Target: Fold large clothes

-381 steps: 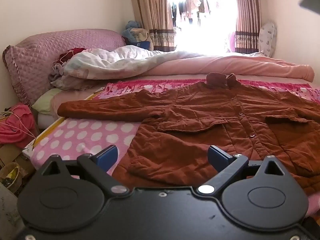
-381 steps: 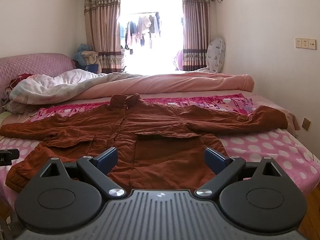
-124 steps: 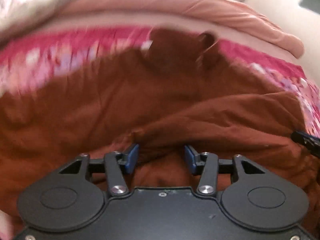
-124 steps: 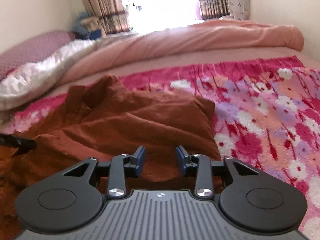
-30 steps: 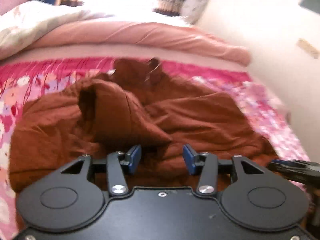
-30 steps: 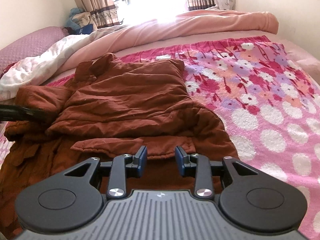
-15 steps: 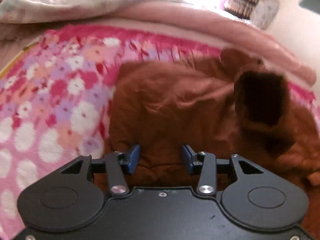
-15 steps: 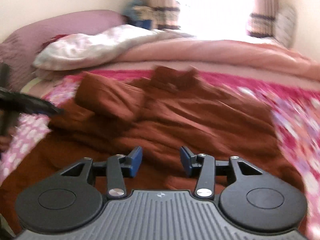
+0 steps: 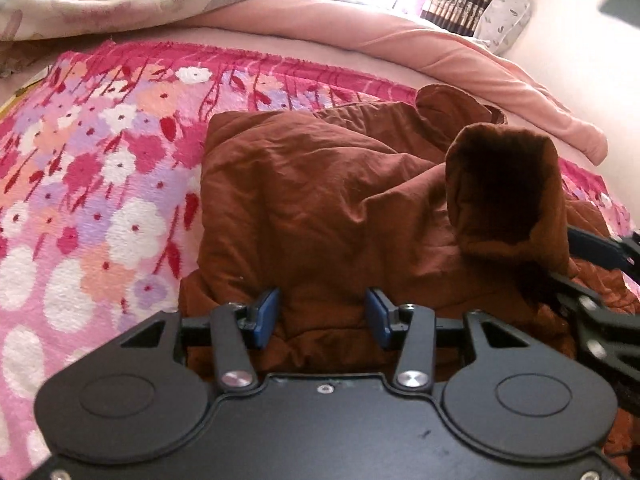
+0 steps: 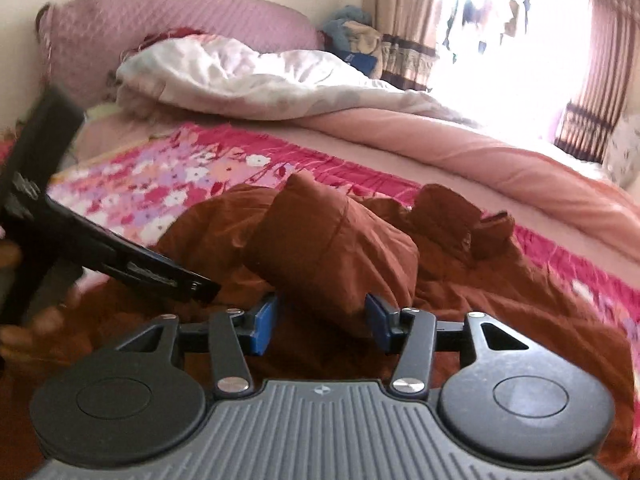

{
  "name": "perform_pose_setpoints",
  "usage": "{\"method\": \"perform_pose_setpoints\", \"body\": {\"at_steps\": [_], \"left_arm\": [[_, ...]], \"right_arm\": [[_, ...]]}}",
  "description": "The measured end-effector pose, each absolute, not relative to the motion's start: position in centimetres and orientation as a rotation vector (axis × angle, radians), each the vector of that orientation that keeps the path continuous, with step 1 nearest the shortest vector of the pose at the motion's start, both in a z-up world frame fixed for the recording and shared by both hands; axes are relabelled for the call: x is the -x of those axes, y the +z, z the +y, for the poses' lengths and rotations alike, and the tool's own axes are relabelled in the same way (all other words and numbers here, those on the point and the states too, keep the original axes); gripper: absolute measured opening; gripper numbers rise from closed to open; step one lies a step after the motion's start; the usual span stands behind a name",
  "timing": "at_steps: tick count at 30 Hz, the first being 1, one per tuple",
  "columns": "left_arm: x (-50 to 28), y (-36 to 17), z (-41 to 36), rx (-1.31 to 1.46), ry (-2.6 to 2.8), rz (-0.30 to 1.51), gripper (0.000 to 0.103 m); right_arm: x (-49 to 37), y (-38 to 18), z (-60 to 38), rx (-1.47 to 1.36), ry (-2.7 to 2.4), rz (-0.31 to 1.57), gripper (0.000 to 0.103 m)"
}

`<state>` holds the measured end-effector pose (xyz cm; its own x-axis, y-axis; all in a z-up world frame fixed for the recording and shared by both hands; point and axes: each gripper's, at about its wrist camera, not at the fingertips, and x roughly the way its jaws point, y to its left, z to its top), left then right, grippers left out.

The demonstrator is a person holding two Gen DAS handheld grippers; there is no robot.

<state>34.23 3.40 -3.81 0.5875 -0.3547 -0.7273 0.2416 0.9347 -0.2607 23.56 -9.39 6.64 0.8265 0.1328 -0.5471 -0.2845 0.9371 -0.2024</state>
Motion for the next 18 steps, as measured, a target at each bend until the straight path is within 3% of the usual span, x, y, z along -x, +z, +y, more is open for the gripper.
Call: {"method": "perform_pose_setpoints", "body": {"at_steps": [2,3,4,11,13,15,18], "left_arm": [[-34.3,-3.8,3.4,0.141,-0.354,0.881,0.048],[-34.2,-3.6,3.4,0.138,-0.358,0.883,0.048],[-34.2,-3.6,3.4,0.134,-0.362,0.884,0.049],[-34.3,-3.6,3.4,0.150,-0.382,0.879,0.051],[-34.4,-3.6,3.0,0.128,-0.376,0.883,0.051],[-34.5,-3.5,2.8,0.109,-0.372,0.890,0.052],[-34.6,-2.7,3.2,0.143,-0.370,0.893,0.051]], "right_arm": [[-24.3,6.2,-9.5,0.297,0.191,0.545,0.041],[-24.5,6.2,-9.7,0.284,0.182,0.548,0.020],[-24.7,6.2,-10.5,0.252,0.165,0.547,0.013],[-21.8,8.5,-20.4,-0.121,0.006,0.484,0.016],[-20.8,7.6,-23.9,-0.215,-0.039,0.530,0.025],[-20.1,6.3,-26.3,-0.237,-0.103,0.603,0.043],[-18.7,5.1,-28.7,-0.235,-0.219,0.684,0.043]]}}
